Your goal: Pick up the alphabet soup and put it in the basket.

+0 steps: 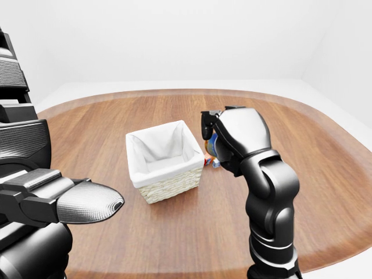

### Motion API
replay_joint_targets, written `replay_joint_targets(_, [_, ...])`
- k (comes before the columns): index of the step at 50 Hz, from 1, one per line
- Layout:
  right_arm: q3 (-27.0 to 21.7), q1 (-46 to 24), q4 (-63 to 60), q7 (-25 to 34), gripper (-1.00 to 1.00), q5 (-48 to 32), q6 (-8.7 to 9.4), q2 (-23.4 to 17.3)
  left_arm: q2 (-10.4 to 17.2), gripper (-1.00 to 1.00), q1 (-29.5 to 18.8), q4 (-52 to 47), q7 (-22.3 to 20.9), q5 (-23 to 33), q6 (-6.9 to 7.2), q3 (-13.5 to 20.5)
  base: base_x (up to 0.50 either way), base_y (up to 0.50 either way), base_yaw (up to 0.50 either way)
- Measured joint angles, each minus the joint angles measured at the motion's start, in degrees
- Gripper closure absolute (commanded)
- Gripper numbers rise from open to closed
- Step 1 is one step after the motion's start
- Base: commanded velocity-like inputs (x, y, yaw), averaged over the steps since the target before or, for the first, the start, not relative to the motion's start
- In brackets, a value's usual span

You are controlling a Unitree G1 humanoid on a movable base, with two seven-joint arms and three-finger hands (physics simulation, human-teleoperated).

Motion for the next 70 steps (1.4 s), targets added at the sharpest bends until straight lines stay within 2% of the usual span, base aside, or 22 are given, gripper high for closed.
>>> replay_joint_targets(28, [1.79,-10.22,13.03,0.00,0.95,0.46,0.00,4.54,0.90,-1.00,-0.15,0.00,1.00,-1.67,0.00,-0.30,0.00,0.00,0.00])
replay_joint_targets(46, [2.82,-18.31,25.00,0.00,0.95,1.29,0.00,8.33,-0.65,-1.00,-0.32,0.00,-0.54,0.72,0.00,-0.83,0.00,0.00,0.00])
replay_joint_targets(56, [3.67,-19.72,30.42,-0.93,0.95,2.20,0.00,10.17,-1.08,-1.00,-0.33,0.00,-1.17,1.52,0.00,-0.94,0.00,0.00,0.00])
replay_joint_targets(70, [3.73,-20.05,34.43,-2.94,0.95,3.96,0.00,10.36,-0.33,-1.00,-0.70,0.00,-0.52,0.85,0.00,-1.17,0.00,0.00,0.00])
